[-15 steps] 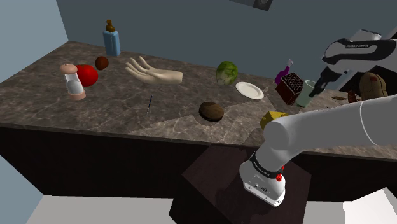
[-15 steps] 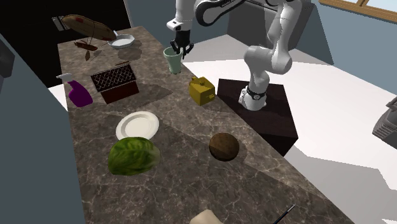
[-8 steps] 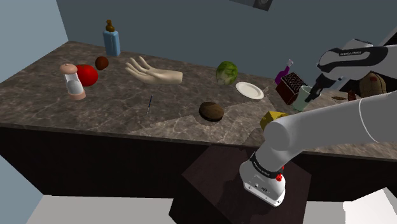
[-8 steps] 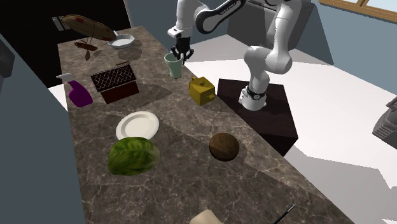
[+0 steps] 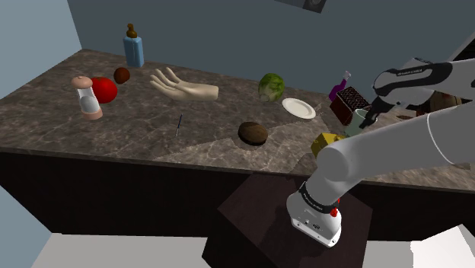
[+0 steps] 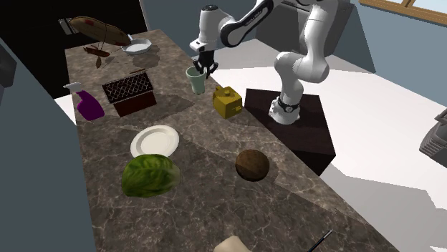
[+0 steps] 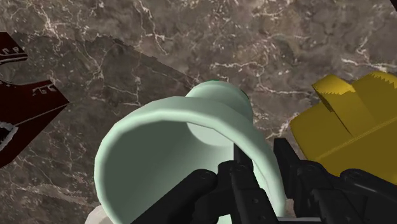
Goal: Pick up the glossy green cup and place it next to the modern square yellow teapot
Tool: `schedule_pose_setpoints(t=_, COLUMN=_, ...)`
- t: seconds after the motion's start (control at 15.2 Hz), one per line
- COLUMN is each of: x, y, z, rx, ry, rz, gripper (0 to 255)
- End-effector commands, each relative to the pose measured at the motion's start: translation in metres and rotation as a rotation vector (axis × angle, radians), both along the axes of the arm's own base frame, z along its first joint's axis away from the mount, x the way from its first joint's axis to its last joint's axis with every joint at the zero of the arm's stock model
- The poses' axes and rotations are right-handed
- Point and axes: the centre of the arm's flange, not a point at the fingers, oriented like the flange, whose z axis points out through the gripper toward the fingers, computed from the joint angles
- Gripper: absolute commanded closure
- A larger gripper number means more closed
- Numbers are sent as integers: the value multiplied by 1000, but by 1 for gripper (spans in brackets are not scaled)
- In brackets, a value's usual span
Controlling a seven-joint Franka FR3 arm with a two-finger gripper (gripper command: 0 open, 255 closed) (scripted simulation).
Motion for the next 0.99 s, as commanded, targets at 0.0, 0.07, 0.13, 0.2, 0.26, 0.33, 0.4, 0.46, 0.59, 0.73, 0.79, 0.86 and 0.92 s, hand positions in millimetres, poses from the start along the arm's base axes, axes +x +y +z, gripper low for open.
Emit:
schedule_pose_setpoints(t=0.0, x=0, y=1, z=-11, rx=-1, ry=0, rz=0, gripper=255)
schedule_pose_setpoints(t=0.07, x=0, y=1, z=-16, rx=-1, ry=0, rz=0, gripper=255)
schedule_pose_setpoints(t=0.13, x=0, y=1, z=-22, rx=-1, ry=0, rz=0, gripper=255)
schedule_pose_setpoints(t=0.2, x=0, y=1, z=-27, rx=-1, ry=0, rz=0, gripper=255)
schedule_pose_setpoints(t=0.26, x=0, y=1, z=-32, rx=-1, ry=0, rz=0, gripper=255)
schedule_pose_setpoints(t=0.33, x=0, y=1, z=-38, rx=-1, ry=0, rz=0, gripper=255)
schedule_pose_setpoints(t=0.4, x=0, y=1, z=-43, rx=-1, ry=0, rz=0, gripper=255)
schedule_pose_setpoints(t=0.46, x=0, y=1, z=-48, rx=-1, ry=0, rz=0, gripper=255)
schedule_pose_setpoints(t=0.59, x=0, y=1, z=-59, rx=-1, ry=0, rz=0, gripper=255)
schedule_pose_setpoints(t=0.73, x=0, y=1, z=-69, rx=-1, ry=0, rz=0, gripper=255)
schedule_pose_setpoints(t=0.79, x=0, y=1, z=-75, rx=-1, ry=0, rz=0, gripper=255)
schedule_pose_setpoints(t=0.86, x=0, y=1, z=-80, rx=-1, ry=0, rz=0, gripper=255)
schedule_pose_setpoints(t=0.92, x=0, y=1, z=-89, rx=-1, ry=0, rz=0, gripper=255)
